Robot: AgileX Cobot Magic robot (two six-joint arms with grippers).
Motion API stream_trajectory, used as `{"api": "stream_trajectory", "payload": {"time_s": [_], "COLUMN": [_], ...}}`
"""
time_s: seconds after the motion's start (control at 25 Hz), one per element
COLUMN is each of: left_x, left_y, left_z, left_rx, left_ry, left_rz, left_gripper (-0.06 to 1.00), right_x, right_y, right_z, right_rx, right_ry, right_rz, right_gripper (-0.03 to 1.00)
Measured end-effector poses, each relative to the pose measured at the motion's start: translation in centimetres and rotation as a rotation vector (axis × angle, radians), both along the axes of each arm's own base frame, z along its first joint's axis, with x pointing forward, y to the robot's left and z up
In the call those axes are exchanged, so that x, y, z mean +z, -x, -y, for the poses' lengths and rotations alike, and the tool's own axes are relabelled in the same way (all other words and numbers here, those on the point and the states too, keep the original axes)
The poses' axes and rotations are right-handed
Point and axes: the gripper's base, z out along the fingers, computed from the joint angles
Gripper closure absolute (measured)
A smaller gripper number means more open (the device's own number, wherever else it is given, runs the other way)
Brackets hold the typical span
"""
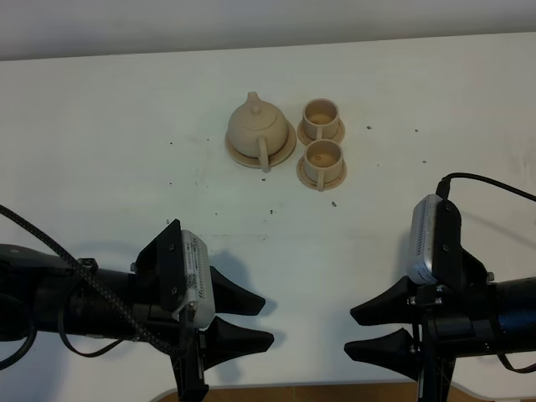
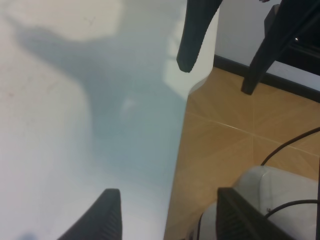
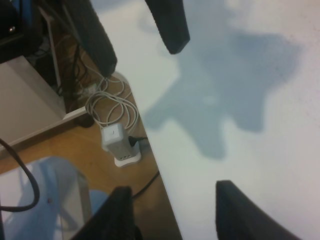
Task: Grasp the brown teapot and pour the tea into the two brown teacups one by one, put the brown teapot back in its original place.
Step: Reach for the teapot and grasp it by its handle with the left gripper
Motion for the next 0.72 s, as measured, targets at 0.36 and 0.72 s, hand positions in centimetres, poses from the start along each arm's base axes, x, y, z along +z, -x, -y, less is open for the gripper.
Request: {"api": "stream_trajectory", "payload": {"time_s": [0.36, 0.72], "left_x": [0.00, 0.14], "left_y": [0.00, 0.16], "left_z": [0.00, 0.13], "left_rx": [0.000, -0.011], "left_ry": [0.000, 0.022], "left_rz": [0.000, -0.015], "left_gripper": [0.51, 0.51], "right_x": [0.00, 0.00], "right_y": [0.00, 0.00], "right_z": [0.00, 0.00], "right_rx": [0.000, 0.000], "right_ry": [0.000, 0.000], "right_rz": [0.000, 0.000], "right_gripper": [0.56, 0.56]}}
